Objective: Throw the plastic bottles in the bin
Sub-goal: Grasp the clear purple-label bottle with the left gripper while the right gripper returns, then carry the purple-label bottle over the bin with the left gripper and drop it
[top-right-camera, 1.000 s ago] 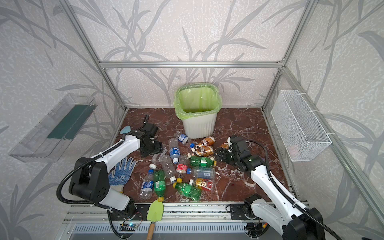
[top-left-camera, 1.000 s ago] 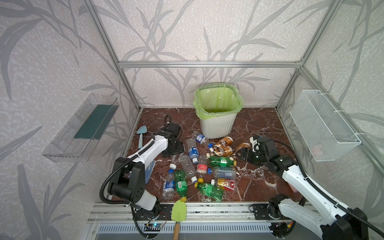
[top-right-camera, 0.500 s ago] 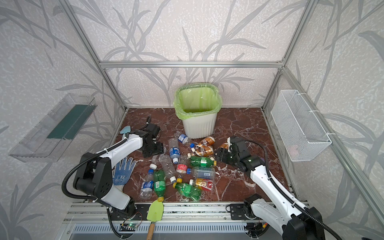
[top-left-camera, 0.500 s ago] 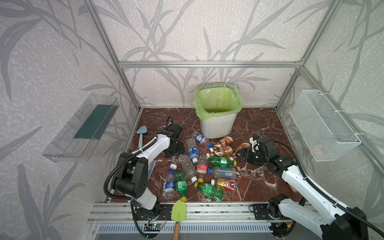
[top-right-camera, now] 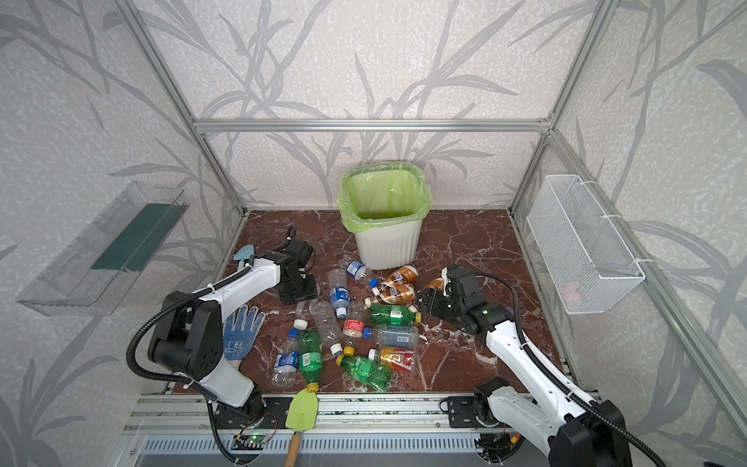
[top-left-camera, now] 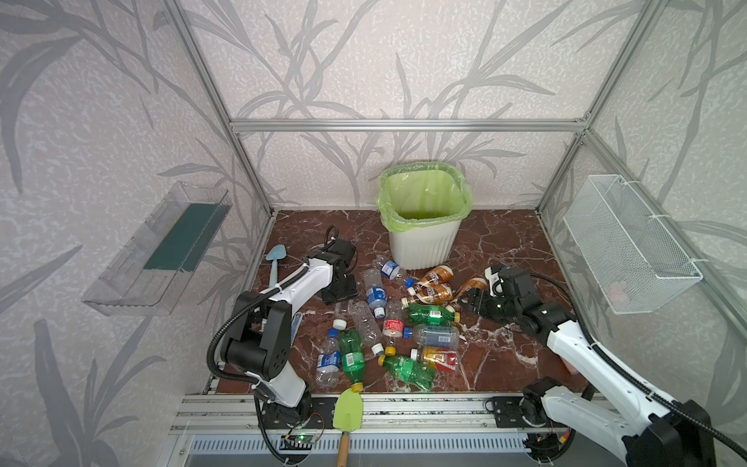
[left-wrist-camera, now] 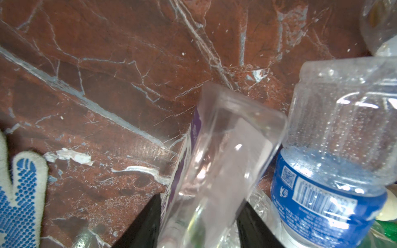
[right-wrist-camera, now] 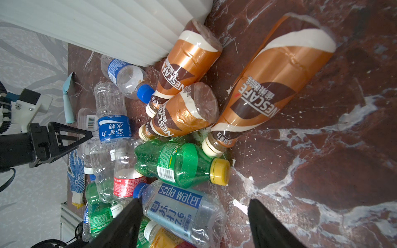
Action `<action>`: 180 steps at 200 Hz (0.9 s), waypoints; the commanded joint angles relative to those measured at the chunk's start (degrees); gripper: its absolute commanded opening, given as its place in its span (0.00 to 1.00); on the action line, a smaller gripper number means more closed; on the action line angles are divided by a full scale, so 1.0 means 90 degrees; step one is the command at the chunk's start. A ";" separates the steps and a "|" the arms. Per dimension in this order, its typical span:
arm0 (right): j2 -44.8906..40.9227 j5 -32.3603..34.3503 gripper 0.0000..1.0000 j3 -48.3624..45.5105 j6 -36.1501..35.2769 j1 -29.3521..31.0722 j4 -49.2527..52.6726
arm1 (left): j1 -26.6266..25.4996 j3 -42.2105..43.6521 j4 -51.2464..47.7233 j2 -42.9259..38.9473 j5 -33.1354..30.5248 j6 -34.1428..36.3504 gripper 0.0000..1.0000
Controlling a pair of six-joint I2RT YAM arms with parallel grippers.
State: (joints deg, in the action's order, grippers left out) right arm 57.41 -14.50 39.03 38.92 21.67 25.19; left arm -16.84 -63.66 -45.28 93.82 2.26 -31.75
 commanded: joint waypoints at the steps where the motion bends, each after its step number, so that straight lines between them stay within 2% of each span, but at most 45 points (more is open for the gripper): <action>1: 0.0037 -0.0088 0.78 -0.0064 -0.0103 0.0014 -0.0123 | -0.0032 -0.0153 -0.0080 0.0064 -0.0088 -0.0045 0.52; 86: 0.0028 -0.0059 0.77 -0.0006 -0.0135 0.0004 -0.0104 | -0.0066 -0.0336 -0.0386 -0.0276 -0.0236 0.0039 0.37; 180: 0.0013 -0.0050 0.76 0.0003 -0.0095 0.0004 -0.0128 | -0.0072 -0.0482 -0.0587 -0.1034 -0.0285 -0.0024 0.32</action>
State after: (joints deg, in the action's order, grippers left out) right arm 57.69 -14.63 39.03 38.68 21.67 24.62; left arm -17.19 -65.69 -48.64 88.62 0.91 -31.57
